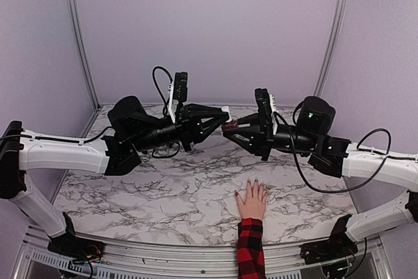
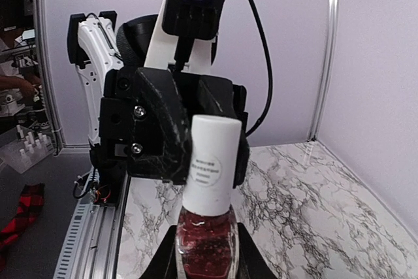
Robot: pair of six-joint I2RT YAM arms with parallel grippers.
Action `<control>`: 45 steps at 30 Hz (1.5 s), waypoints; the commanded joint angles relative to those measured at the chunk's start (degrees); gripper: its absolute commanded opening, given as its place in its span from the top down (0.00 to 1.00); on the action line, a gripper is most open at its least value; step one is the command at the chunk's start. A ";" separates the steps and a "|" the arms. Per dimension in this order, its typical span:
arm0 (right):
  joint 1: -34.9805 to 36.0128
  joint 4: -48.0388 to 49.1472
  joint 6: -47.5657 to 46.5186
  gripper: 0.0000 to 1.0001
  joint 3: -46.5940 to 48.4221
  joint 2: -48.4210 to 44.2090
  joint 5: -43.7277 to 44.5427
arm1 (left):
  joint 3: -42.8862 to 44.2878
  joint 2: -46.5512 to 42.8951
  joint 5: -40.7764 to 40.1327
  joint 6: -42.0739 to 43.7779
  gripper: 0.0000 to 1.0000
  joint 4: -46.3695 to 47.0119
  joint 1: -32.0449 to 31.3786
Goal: Paint the nails
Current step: Screw the nail polish bottle cap onto the nail polish bottle.
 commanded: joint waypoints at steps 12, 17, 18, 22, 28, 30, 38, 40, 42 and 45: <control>1.40 15.66 5.15 1.00 4.27 -1.75 -26.48 | 0.94 5.84 27.37 2.45 0.99 -7.48 -0.60; 2.04 15.19 5.39 1.00 4.98 -0.61 -28.21 | 1.17 5.57 29.05 2.21 0.96 -7.48 0.30; 2.14 15.19 5.40 1.00 4.98 -0.50 -28.23 | 1.23 5.45 28.92 2.25 0.94 -7.48 0.31; 2.18 13.70 4.42 1.00 4.87 -0.74 -26.76 | 0.25 3.78 25.31 2.23 0.82 -7.57 1.29; 2.15 9.80 2.07 1.00 4.39 -1.21 -23.34 | -4.63 -4.69 13.78 2.53 0.62 -7.48 3.66; 2.18 8.75 1.29 1.00 3.97 -1.40 -21.06 | -6.49 -7.74 9.06 3.35 0.55 -7.48 3.80; 2.54 -1.26 -2.31 1.00 4.17 -1.92 17.67 | -10.68 -13.95 -13.73 4.94 0.51 -7.55 2.26; 2.92 -1.62 -3.06 1.00 3.95 -1.69 22.12 | -10.17 -13.89 -18.96 5.86 0.50 -8.28 0.65; 4.32 -2.71 -4.44 1.00 4.42 -1.04 27.13 | -8.65 -13.28 -22.68 6.12 0.50 -9.13 -0.63; 6.90 -3.42 -6.24 1.00 4.81 0.05 34.96 | -6.41 -11.53 -27.33 5.97 0.50 -9.37 -2.42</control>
